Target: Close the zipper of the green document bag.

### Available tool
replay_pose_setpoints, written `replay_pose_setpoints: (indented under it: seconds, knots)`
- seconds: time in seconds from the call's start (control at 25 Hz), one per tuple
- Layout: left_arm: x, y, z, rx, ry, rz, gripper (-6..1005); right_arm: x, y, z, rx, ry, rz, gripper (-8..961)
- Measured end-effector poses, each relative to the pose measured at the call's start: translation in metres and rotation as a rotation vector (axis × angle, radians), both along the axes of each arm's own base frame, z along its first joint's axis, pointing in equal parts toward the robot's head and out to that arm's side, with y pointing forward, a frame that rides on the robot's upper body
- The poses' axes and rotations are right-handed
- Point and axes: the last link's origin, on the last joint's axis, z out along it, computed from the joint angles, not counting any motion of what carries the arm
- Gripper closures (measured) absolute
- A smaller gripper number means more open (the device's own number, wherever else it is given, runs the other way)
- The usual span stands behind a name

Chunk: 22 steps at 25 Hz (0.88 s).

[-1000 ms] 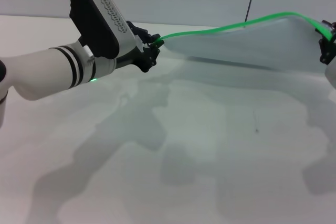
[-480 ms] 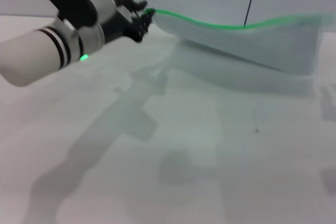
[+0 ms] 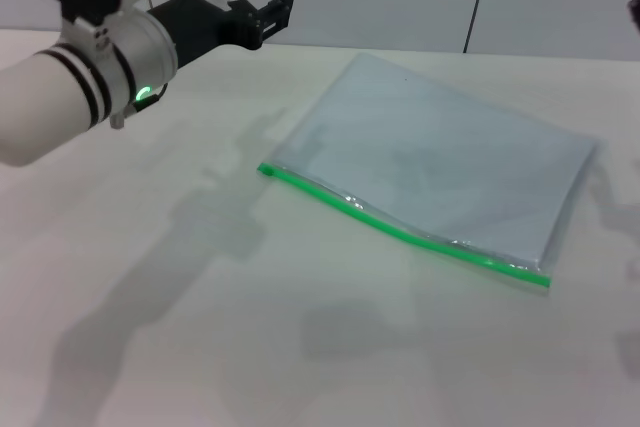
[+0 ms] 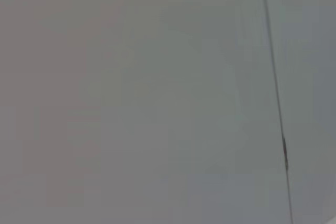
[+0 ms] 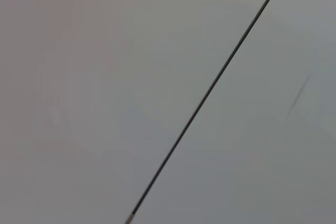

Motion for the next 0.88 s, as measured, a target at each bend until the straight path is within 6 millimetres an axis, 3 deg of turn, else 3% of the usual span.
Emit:
replay_pose_setpoints:
  seconds: [0.04,0.28,0.6,0.88]
  knots:
    - [-0.002,-0.002,0.001,-0.002,-0.029,0.005,494,0.001,0.000,-0.002,0.003,0.022,0.002,440]
    - [-0.013,-0.019,0.010,0.038,-0.164,-0.071,298,0.015,-0.004,-0.013,0.132,0.202,0.053,442]
    - [-0.041,-0.042,0.015,0.274,-0.247,-0.148,294,0.036,0.003,-0.035,0.191,0.355,-0.006,444]
    - [-0.039,-0.042,0.005,0.311,-0.241,-0.129,299,0.045,0.006,-0.044,0.236,0.368,-0.011,449]
